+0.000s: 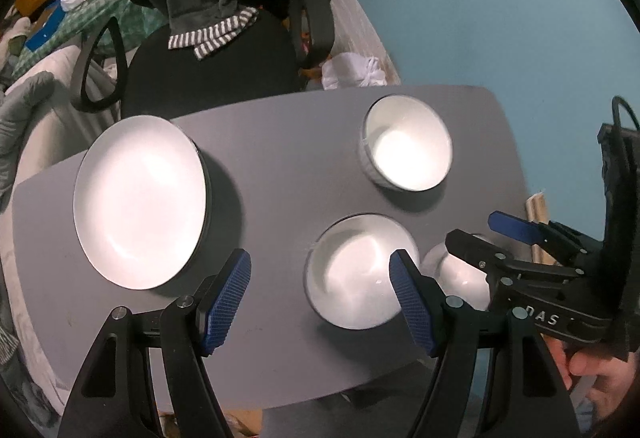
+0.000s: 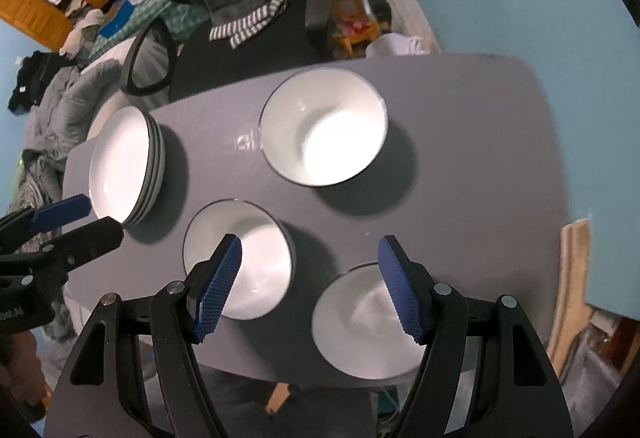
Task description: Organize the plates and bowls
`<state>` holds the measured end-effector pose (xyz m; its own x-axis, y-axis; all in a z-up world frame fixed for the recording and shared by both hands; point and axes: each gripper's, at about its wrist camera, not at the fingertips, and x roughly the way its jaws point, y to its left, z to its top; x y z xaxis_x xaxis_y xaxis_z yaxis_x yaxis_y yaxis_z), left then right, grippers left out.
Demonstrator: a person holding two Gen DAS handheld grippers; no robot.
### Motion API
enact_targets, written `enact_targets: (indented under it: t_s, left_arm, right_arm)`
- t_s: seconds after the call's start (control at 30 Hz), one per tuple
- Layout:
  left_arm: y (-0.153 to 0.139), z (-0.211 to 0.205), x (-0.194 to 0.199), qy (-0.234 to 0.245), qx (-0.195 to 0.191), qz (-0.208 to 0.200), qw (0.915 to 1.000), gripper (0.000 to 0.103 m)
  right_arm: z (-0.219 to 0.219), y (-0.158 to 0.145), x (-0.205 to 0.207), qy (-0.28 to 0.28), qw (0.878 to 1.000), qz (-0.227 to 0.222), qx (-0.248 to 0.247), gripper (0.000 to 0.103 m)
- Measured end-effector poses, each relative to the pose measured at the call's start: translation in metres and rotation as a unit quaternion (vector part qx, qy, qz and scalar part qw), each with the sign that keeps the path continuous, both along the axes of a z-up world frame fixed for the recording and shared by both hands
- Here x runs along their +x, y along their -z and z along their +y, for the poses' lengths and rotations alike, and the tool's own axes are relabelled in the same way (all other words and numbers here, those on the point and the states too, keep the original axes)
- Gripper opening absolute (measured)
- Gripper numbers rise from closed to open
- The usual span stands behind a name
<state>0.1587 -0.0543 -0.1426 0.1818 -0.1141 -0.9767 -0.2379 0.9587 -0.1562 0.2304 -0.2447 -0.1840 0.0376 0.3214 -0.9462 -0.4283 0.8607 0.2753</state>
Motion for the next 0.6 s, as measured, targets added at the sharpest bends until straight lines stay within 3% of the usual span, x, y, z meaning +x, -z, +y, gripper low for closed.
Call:
enact_targets:
  t_s: [0.3,0.6]
  left_arm:
    - [0.043,0.004,-0.009,0.031,0.007,0.017,0.9993,0.073]
    - [0.083,0.003,-0.017,0.036,-0.012,0.046,0.9982,0.073]
  right_arm:
    - [0.024,0.033,-0.006,-0.027,1.0,0.011,-0.006,0.07]
    - [0.034,0.053,-0.005,-0.046,0.998,0.011,-0.03,0.07]
